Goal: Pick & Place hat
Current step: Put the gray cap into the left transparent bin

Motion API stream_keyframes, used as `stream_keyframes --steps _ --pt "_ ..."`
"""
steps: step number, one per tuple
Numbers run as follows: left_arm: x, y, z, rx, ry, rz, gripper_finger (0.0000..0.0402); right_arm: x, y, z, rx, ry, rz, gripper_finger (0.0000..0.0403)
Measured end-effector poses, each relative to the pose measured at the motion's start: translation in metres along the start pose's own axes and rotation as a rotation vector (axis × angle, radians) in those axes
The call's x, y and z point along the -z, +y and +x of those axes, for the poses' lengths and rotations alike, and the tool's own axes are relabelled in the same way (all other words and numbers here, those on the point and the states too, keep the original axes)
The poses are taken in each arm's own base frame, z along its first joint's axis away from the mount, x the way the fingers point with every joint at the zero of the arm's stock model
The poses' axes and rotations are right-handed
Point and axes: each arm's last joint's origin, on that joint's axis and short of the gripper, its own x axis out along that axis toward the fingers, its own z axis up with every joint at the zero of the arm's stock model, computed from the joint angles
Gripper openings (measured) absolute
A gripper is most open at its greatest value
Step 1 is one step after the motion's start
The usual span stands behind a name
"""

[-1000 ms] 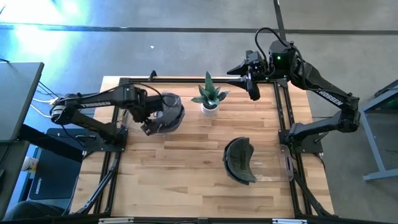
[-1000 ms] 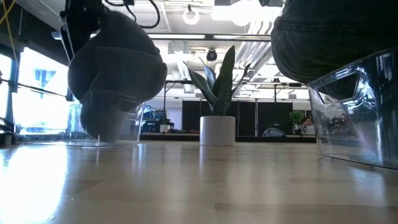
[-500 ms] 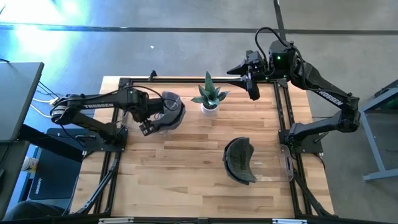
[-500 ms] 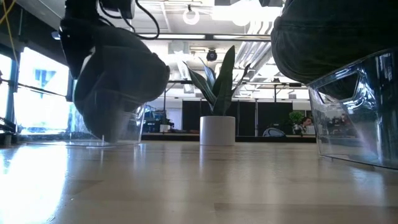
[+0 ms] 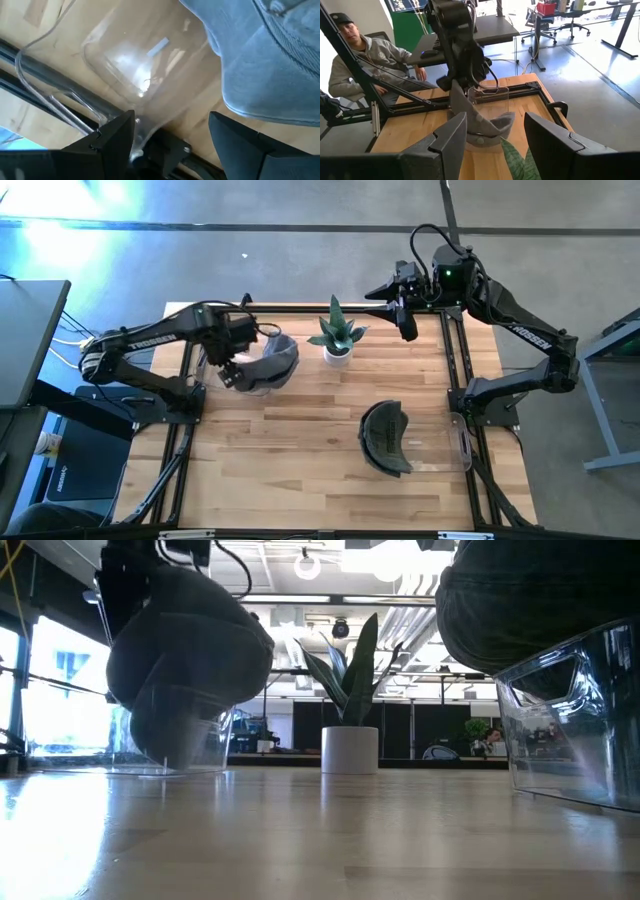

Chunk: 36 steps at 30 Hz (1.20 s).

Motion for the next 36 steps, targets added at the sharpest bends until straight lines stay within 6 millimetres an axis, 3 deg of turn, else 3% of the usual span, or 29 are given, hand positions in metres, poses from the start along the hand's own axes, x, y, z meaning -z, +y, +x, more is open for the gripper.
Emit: stream_keyframes --steps 10,21,24,31,33,36 --pt "-0.004 -0.005 0.043 0.050 0.076 0.134 0.0251 0.000 0.000 0.000 0.000 0.000 -0.003 0.0194" --pt "-0.003 -0.007 0.044 0.115 0.079 0.291 0.0262 0.000 0.000 0.000 0.000 0.000 -0.008 0.0194" --pt "-0.002 -0.007 0.044 0.123 0.087 0.318 0.0216 0.000 0.000 0.000 0.000 0.000 -0.008 0.0194" --pt "-0.002 -0.008 0.044 0.179 0.081 0.430 0.0033 0.000 0.000 0.000 0.000 -0.001 -0.008 0.0194" --pt "-0.001 -0.008 0.044 0.181 0.089 0.441 0.0009 0.000 0.000 0.000 0.000 -0.001 -0.008 0.0194" --pt "0.002 -0.007 0.040 0.177 0.126 0.440 0.0018 0.000 0.000 0.000 0.000 -0.001 -0.008 0.0194"
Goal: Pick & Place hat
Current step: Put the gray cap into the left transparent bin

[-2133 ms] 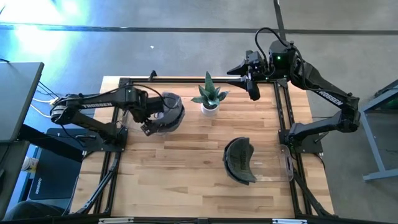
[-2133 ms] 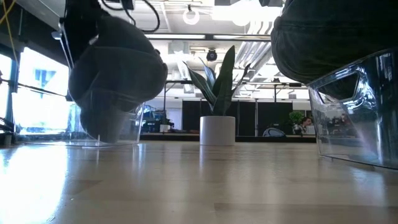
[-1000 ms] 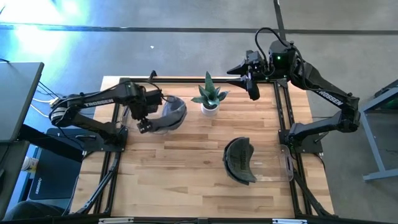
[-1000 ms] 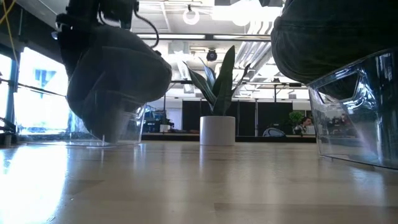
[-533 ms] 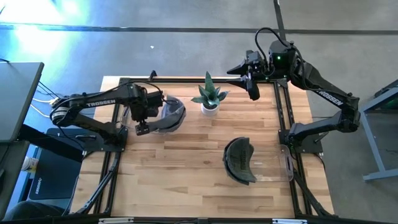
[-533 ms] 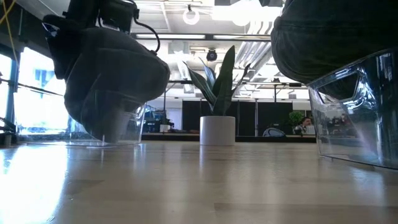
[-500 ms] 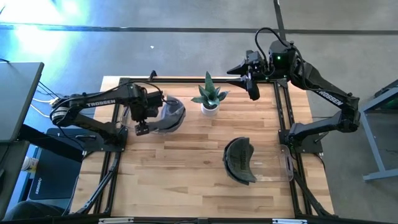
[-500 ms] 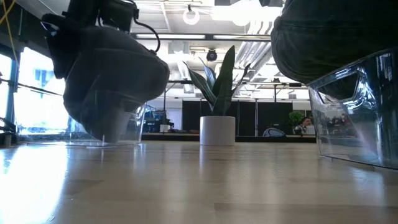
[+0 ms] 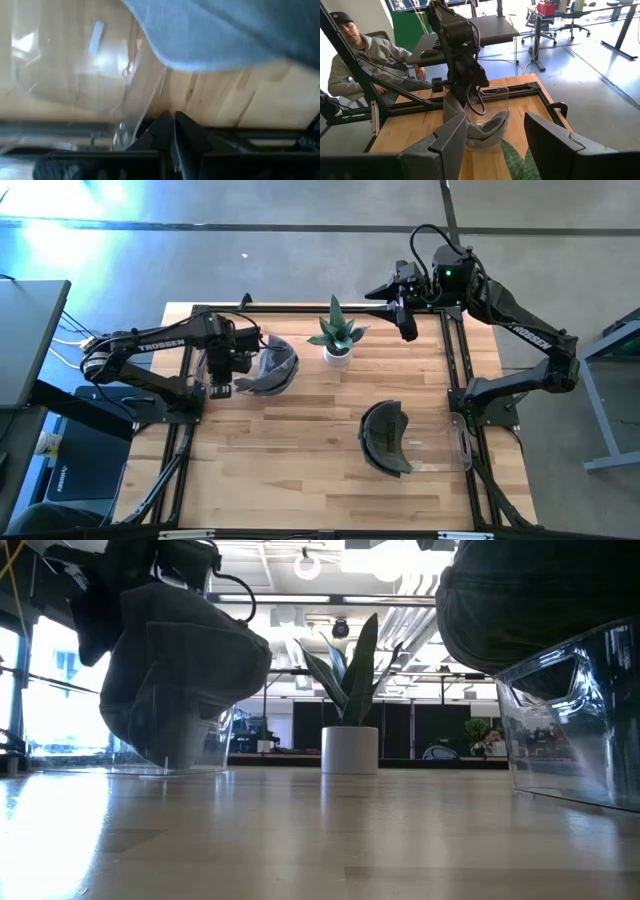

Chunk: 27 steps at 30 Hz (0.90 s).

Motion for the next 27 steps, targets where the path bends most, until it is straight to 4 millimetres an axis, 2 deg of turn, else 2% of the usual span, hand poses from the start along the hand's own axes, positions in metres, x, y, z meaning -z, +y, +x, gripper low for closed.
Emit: stream_keyframes --steps 3,5,10,14,19,27 --pt "0.004 -0.002 -0.014 -0.026 0.023 -0.002 0.0019 0.000 0.000 0.000 0.010 0.000 0.000 0.0194" --pt "0.002 -0.002 -0.025 -0.055 -0.025 -0.010 0.0012 0.000 -0.001 0.000 0.031 -0.001 0.000 0.0194" --pt "-0.004 -0.002 -0.053 -0.087 -0.224 -0.102 0.0003 0.000 -0.002 0.000 0.063 -0.001 0.000 0.0194" --pt "-0.020 -0.003 -0.060 -0.007 -0.420 -0.111 0.0001 0.000 -0.002 0.000 0.063 -0.002 0.000 0.0194" --pt "-0.035 -0.010 -0.050 0.018 -0.499 -0.062 0.0000 0.000 -0.002 0.000 0.060 -0.002 0.004 0.0194" --pt "-0.052 -0.019 -0.007 -0.057 -0.481 -0.080 0.0000 0.000 -0.002 0.000 0.059 -0.001 0.003 0.0194"
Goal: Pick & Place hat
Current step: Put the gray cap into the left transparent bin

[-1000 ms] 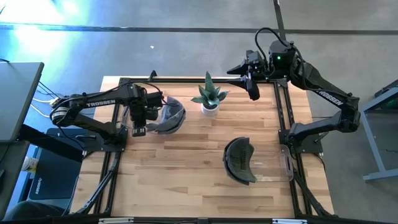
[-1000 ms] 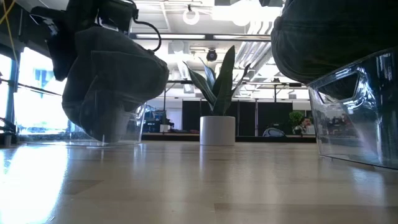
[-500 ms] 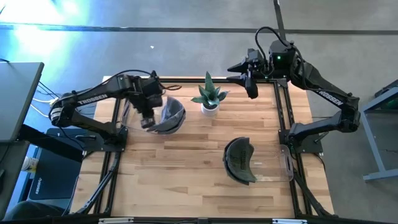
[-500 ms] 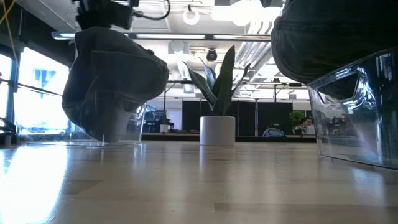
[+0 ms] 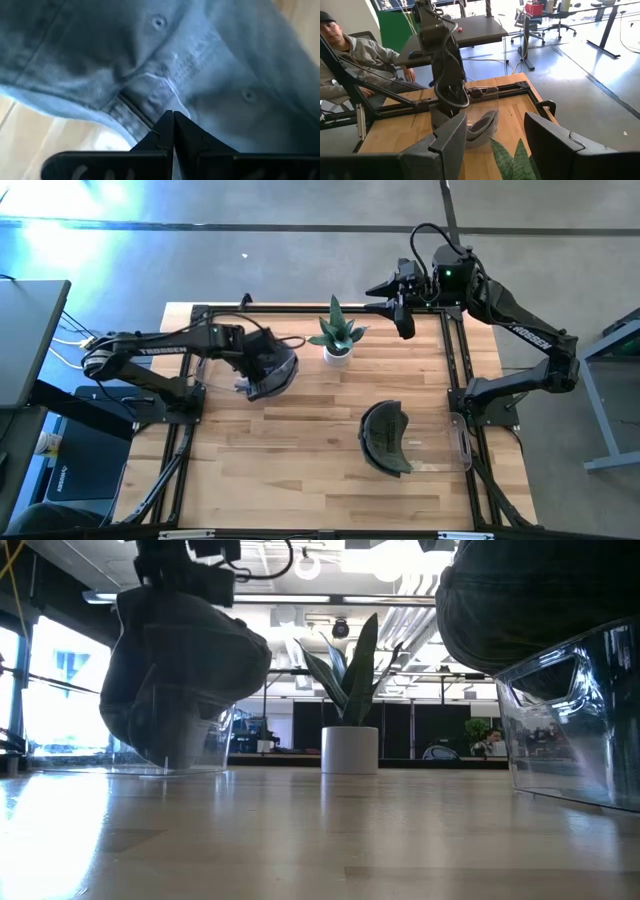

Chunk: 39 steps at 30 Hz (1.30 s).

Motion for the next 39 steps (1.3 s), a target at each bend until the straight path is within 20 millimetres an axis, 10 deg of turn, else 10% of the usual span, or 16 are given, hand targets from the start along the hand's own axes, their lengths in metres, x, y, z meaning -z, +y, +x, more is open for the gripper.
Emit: stream_keyframes --steps 6,14,22,30,39 --pt "0.000 0.000 0.006 -0.081 -0.027 0.016 0.0000 0.000 0.000 0.000 0.000 0.000 -0.002 0.0194" --pt "-0.008 -0.001 -0.039 -0.125 -0.103 0.013 0.0000 0.000 0.000 0.000 0.000 0.000 -0.006 0.0194" --pt "0.008 0.055 -0.052 -0.298 0.000 -0.435 0.0010 0.000 0.000 0.000 0.000 0.000 -0.030 0.0194" --pt "0.037 0.102 -0.035 -0.382 0.089 -0.726 0.0021 0.000 0.000 0.000 0.000 0.004 -0.045 0.0194" --pt "0.070 0.110 0.008 -0.469 0.211 -0.802 0.0021 0.002 0.000 0.000 0.000 0.016 -0.040 0.0194"
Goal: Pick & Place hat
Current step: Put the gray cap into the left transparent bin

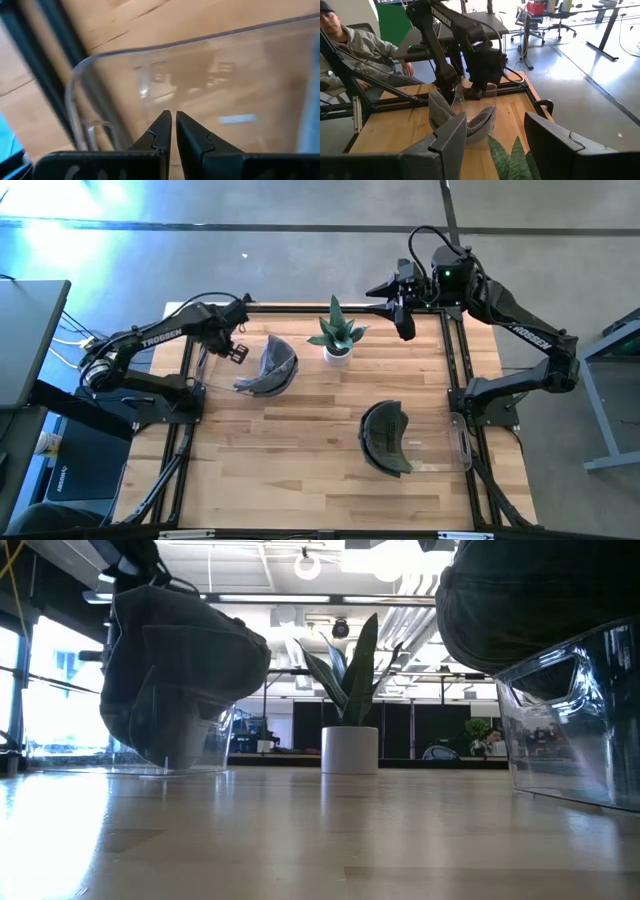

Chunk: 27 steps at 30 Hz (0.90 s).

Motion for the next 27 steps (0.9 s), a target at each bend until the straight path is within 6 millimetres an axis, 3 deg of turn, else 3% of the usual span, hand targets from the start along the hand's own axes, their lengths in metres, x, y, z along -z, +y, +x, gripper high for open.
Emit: stream_keyframes --steps 6,16,27 --pt "0.006 0.003 0.017 -0.138 -0.033 -0.097 0.0021 -0.001 0.000 0.000 0.000 -0.009 -0.005 0.0194" --pt "0.011 0.010 0.024 -0.334 -0.093 -0.162 0.0021 -0.001 0.000 0.000 0.000 -0.009 -0.004 0.0194" --pt "0.016 0.022 0.035 -0.371 -0.033 -0.241 0.0021 -0.001 0.000 0.000 0.000 -0.009 0.014 0.0194"
